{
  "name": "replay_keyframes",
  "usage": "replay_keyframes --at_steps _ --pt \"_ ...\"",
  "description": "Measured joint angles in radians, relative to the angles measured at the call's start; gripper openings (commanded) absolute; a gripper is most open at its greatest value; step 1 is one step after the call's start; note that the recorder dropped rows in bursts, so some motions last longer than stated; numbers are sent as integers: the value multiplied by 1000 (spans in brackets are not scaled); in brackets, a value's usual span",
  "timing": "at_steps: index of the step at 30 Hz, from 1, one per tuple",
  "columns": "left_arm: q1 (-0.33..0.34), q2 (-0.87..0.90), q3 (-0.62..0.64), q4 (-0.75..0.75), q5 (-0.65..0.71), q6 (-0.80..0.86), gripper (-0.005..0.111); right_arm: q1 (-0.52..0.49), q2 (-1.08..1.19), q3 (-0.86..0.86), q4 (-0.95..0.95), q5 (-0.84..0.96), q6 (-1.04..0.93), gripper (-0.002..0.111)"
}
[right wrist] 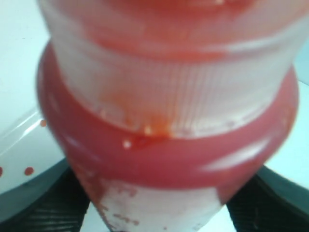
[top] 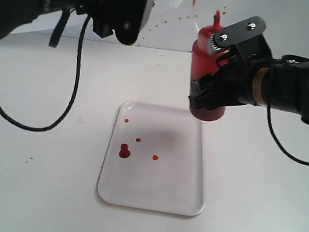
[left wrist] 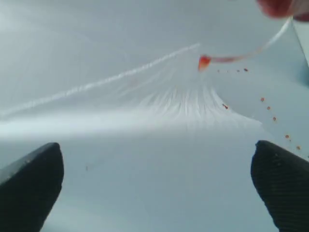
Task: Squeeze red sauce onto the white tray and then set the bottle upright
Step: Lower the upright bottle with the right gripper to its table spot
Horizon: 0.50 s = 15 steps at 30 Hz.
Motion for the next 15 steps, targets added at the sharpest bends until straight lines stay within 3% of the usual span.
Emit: replay_keyframes --at_steps 6,10,15 --pt "78 -16 0 -381 -16 -2 105 -175 36 -44 108 -161 -68 0" --pt "108 -16 0 -655 -18 -2 105 -265 98 -65 356 -310 -326 0" --pt "117 -16 0 -916 -21 -2 105 -299 218 -65 663 -433 -718 0"
